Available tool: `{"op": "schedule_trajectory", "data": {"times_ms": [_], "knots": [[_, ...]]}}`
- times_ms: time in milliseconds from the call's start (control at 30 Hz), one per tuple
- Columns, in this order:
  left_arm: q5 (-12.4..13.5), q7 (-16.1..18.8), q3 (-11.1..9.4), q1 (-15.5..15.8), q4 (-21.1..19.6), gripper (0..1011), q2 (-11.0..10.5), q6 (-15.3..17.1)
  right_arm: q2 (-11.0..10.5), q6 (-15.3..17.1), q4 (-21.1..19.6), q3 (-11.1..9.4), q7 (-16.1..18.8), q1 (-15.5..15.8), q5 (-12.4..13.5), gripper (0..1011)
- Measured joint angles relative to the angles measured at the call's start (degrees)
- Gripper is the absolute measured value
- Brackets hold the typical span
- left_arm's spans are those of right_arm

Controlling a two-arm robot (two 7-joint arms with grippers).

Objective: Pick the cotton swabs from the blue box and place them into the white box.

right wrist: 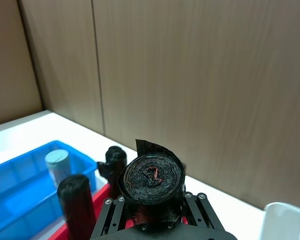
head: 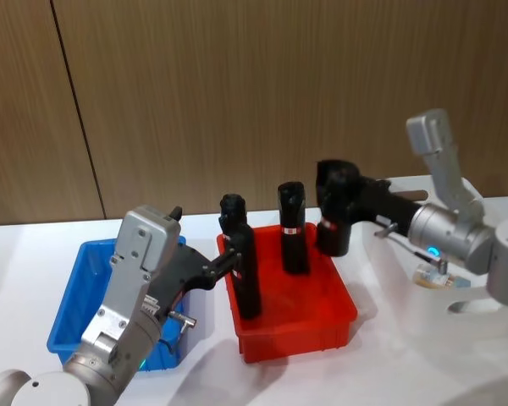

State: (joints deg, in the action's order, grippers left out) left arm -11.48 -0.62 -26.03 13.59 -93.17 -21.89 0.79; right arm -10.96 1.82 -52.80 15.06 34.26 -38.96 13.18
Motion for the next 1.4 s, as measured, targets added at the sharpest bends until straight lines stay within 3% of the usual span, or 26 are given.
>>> {"op": "schedule_trajectory", "data": {"times_ms": [333,733,933,1267,1400], "knots": [[0.0,0.0,0.0,0.0,0.0,1004,0.0,0.0,-2.4,1.9,-6.7,-2.5,-2.7,1.6,-0.4,461],[0.0,0.0,0.0,0.0,0.0,1004,0.0,0.0,-4.4,2.9,-9.3,-4.8,-6.1,1.8,-1.6,461],[0.0,0.0,0.0,0.0,0.0,1004,0.0,0.0,-5.1,2.9,-8.1,-5.6,-7.6,1.1,-2.7,461],[0.0,0.0,0.0,0.0,0.0,1004,0.0,0.0,-5.9,2.3,-2.0,-7.0,-9.3,-1.1,-4.6,464],[0.0,0.0,0.0,0.0,0.0,1004,0.0,0.0,-6.1,2.0,0.7,-7.4,-9.5,-2.1,-4.9,546]]}}
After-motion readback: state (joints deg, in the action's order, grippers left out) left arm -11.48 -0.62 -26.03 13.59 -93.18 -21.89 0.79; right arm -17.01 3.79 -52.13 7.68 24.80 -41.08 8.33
